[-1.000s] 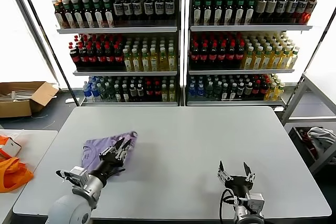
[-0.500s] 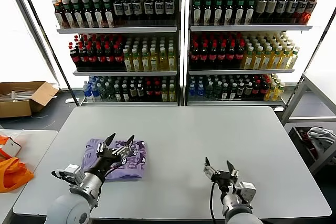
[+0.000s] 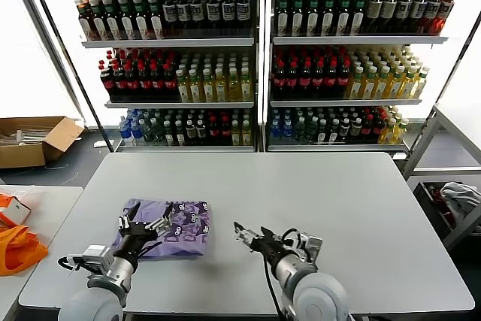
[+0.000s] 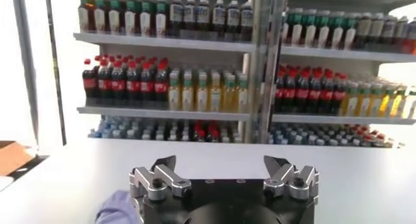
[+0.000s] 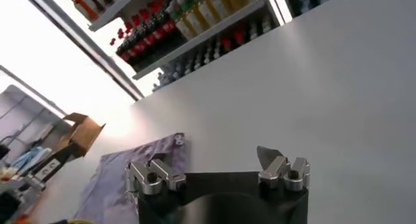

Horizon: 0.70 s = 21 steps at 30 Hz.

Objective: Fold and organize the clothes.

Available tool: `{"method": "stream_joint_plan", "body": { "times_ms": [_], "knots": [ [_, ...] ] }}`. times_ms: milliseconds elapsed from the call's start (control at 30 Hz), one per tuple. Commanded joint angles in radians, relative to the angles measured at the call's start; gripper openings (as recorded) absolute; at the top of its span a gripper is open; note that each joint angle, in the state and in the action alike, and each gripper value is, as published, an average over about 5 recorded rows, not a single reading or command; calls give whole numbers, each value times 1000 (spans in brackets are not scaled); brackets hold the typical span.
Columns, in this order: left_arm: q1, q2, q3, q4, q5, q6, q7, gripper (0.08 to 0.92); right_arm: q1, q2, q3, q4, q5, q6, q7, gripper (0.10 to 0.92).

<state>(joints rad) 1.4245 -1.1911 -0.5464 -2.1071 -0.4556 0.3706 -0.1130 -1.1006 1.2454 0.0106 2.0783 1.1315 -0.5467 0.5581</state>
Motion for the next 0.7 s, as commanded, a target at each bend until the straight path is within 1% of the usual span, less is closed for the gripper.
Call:
{"method": "stream_joint_plan", "body": {
  "times_ms": [33, 467, 567, 700],
  "knots": [
    [23, -21, -22, 9, 43, 6, -25, 822, 160, 2, -157, -74, 213, -36, 46, 823],
    [25, -24, -35, 11, 48, 4, -22, 823, 151, 76, -190, -145, 156, -32, 83, 816],
    [25, -21, -36, 12, 47, 5, -22, 823, 148, 80, -191, -150, 156, -32, 88, 769],
    [22, -21, -34, 12, 45, 6, -22, 822, 142, 87, -190, -166, 147, -32, 92, 663]
  ]
}}
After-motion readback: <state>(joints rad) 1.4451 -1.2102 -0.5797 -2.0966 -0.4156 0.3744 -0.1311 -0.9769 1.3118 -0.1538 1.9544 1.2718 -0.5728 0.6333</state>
